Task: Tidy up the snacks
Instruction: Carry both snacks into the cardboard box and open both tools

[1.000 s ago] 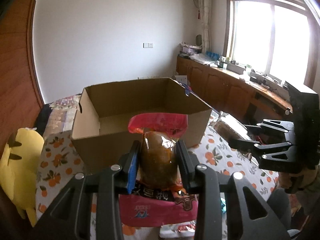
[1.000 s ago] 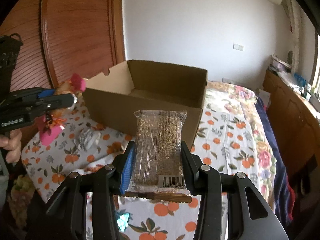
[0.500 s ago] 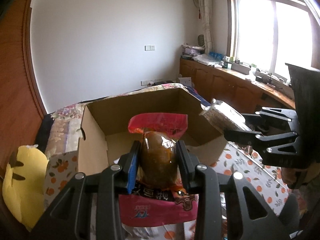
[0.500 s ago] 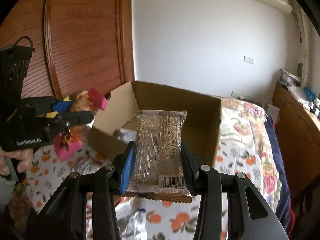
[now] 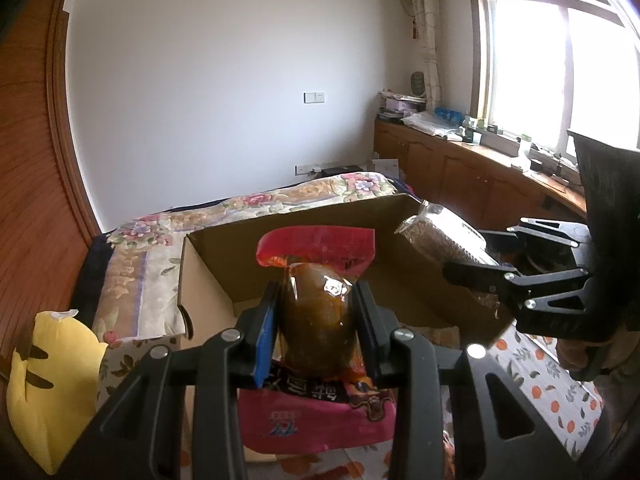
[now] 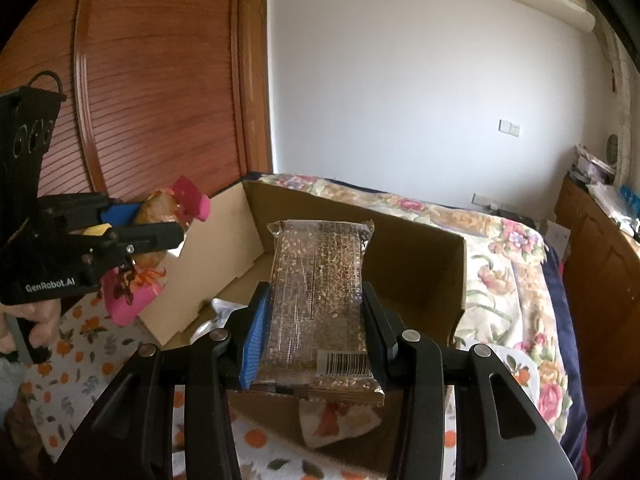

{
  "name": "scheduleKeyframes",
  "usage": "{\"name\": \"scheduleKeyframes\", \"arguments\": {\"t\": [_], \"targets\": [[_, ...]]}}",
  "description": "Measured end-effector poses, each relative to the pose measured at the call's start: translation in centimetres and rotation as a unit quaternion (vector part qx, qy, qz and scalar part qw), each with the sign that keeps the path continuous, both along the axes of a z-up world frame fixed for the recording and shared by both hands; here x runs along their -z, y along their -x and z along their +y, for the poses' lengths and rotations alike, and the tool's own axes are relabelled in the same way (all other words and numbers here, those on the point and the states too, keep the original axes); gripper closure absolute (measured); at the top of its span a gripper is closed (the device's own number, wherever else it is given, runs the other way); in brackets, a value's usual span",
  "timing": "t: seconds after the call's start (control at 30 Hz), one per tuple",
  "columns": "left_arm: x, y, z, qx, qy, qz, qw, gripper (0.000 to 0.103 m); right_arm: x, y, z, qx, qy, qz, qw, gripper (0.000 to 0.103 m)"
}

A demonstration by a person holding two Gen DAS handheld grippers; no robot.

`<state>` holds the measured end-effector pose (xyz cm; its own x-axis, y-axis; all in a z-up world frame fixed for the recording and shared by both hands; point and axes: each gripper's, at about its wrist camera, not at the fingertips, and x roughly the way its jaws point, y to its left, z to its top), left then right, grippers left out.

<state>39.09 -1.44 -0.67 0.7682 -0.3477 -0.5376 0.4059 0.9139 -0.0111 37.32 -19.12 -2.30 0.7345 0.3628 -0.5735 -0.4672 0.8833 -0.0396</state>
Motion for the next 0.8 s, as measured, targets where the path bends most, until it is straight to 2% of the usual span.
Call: {"name": "scheduleKeyframes", "arguments": {"t": [0.2,0.5,0.67,0.8], "targets": [[1.2,-1.6,-0.2,-0.002,-0.003,0.011,0.9999,0.068,1.5,-1.0,-0.1,0.004,-0.001,0.011,1.0,0.06],[4.1,-3.1,-0.7,-0.008,-0.009,0.045,0.9989,0.067,4.1,-2.4,0.6,0.017,0.027,0.034,0.999,0.06],[4.8,-2.7,-1.0,-0.012,-0.016,0.058,0.9981,0.066,4.9,-2.7,0.3,0.023,0.026,0.054,0.998,0.06],[4.5,-2.2,-1.0,-0.016,-0.02,0.054,0.9982,0.066,4.8,-2.8,0.4,0.025,0.027,0.057,0.998,0.059]]}}
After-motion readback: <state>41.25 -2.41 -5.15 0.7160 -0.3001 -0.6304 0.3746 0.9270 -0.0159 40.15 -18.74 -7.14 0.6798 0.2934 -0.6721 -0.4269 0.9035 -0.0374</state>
